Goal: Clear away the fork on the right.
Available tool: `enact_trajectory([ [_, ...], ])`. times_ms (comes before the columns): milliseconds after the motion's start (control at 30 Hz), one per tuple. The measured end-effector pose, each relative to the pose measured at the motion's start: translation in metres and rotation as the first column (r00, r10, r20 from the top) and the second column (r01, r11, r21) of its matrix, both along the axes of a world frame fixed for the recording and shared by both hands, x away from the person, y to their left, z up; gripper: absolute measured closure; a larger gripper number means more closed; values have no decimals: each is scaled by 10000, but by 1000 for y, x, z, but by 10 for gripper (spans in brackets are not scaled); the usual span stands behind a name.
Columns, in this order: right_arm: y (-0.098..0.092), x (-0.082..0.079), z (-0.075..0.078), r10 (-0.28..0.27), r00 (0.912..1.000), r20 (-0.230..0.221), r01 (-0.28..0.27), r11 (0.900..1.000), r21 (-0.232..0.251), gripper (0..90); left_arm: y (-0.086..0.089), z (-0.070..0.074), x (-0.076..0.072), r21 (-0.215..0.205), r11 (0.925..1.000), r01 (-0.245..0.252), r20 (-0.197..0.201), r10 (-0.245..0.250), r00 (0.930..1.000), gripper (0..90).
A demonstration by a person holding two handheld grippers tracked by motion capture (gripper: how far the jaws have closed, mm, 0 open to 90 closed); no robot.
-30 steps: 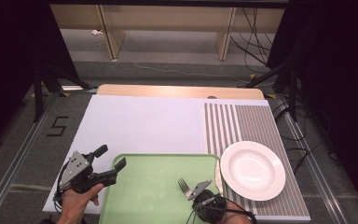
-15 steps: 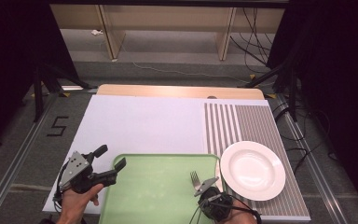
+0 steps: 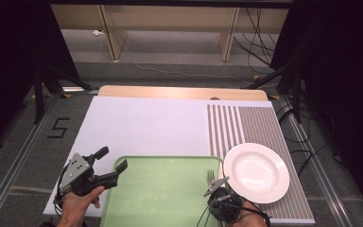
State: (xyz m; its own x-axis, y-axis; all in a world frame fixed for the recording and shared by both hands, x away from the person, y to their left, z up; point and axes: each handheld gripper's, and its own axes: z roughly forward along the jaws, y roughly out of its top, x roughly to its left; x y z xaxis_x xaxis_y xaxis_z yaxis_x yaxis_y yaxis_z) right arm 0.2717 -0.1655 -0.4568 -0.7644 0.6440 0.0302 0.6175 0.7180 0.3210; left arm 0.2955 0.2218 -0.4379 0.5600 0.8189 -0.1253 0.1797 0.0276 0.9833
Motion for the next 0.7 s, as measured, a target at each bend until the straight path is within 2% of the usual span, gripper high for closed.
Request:
enact_trajectory([
  [133,-4,0,0,-198,9997,-120,199,9998,75,900,0,0,0,5,10000,-8,-15,8,10000,161],
  [467,-5,1,0,-162,9996,-221,166,9997,165,900,0,0,0,-17,10000,-14,-60,14,10000,158],
  [600,-8,3,3,-133,9998,-163,143,9977,656,771,1,0,0,-29,10000,-19,-93,19,10000,158],
  [700,-13,5,9,-275,9996,-90,285,9906,1337,615,1,0,1,-38,10000,-4,-75,3,10000,158],
])
